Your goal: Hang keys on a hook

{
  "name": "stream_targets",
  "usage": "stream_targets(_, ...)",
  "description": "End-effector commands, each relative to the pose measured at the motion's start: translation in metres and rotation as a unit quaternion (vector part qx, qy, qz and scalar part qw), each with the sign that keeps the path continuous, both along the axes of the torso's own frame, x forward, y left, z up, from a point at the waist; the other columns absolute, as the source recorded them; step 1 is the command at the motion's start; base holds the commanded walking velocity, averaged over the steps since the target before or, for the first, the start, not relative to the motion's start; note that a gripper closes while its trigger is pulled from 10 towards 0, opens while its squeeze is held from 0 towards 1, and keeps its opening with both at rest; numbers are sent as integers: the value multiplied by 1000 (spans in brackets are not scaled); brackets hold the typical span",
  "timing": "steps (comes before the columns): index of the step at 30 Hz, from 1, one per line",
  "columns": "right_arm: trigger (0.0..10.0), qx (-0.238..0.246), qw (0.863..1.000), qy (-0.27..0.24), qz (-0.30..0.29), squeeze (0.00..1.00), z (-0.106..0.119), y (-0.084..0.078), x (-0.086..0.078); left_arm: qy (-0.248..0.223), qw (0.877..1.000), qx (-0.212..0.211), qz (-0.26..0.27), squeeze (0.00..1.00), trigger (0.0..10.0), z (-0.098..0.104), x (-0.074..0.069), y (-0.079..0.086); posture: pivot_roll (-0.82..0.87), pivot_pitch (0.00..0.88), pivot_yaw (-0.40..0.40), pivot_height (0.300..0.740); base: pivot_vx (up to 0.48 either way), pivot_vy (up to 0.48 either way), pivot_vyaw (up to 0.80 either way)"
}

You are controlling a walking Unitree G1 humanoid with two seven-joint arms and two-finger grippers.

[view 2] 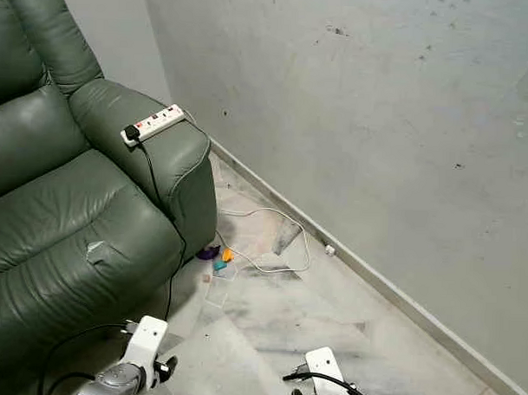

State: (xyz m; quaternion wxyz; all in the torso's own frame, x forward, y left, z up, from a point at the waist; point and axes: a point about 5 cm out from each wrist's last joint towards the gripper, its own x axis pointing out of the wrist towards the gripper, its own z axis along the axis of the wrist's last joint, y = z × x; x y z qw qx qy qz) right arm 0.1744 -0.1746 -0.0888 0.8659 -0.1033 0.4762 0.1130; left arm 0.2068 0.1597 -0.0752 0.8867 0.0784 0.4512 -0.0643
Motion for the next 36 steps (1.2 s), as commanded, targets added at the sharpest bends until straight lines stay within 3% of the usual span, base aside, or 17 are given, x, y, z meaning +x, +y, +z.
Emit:
stream_targets(1, 10000, -3, 1000, 10, 1, 0, -2, -1, -5, 8, 1000, -4, 14, 0, 10000, -3, -6, 3, -152, 106, 11, 740, 0, 0, 0)
stream_targets(6, 10000, -5, 1000, 11, 5, 0, -3, -1, -6, 31, 999, -16, -2, 0, 10000, -8, -16, -1, -155, 104, 12, 740, 0, 0, 0)
stream_targets(13, 10000, -7, 1000, 13, 2, 0, -3, -4, -7, 31, 996, -53, 60, 0, 10000, -10, -20, 6, -158, 111, 8, 740, 0, 0, 0)
stream_targets(22, 10000, -11, 1000, 14, 1, 0, -2, -9, -7, 66, 996, -49, 47, 0, 10000, -15, -31, 9, -165, 113, -2, 740, 0, 0, 0)
stream_targets(36, 10000, -12, 1000, 12, 2, 0, -1, -12, -5, 68, 996, -42, 30, 0, 10000, -16, -33, 9, -169, 111, -5, 740, 0, 0, 0)
